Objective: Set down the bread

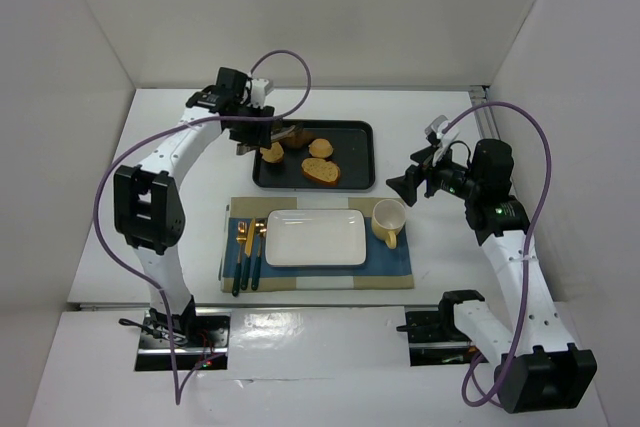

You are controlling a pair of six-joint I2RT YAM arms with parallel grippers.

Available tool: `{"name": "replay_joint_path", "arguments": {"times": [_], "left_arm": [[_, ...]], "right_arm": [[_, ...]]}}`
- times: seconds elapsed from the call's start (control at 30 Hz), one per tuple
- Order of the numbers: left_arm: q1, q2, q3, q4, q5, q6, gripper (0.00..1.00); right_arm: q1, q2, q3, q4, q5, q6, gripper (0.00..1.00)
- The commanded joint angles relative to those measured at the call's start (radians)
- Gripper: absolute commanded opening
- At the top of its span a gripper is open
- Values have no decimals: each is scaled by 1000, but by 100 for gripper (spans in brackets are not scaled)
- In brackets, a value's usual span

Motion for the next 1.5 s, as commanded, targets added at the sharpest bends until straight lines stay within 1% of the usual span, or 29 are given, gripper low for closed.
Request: {"name": "replay_joint_path", "arguments": {"times": [0.0, 0.17, 0.37, 0.6, 0.83, 0.97, 1.03, 1.17, 1.47], "left_arm": [[16, -20, 0, 33, 89, 48, 64], [47, -30, -19, 33, 132, 68, 64], [90, -30, -31, 33, 152, 78, 64], [90, 3, -40, 33, 198, 108, 64], [81, 12, -31, 3, 279, 155, 64], [71, 30, -22, -19, 279, 164, 65], [71, 41, -22, -28, 279, 164, 68], [62, 41, -42, -28, 232, 164, 71], [62, 19, -60, -10, 166, 144, 71]], "right_arm": [[-4, 2, 29, 1, -16, -19, 100], [-4, 2, 29, 1, -16, -19, 100], [-4, 2, 29, -9, -16, -19, 100], [-4, 2, 29, -9, -16, -19, 100], [-4, 2, 29, -9, -16, -19, 100], [-4, 2, 29, -9, -16, -19, 100], [-4, 2, 29, -9, -16, -19, 100], [-4, -7, 29, -9, -16, -19, 100], [-4, -7, 29, -9, -25, -19, 100]]}}
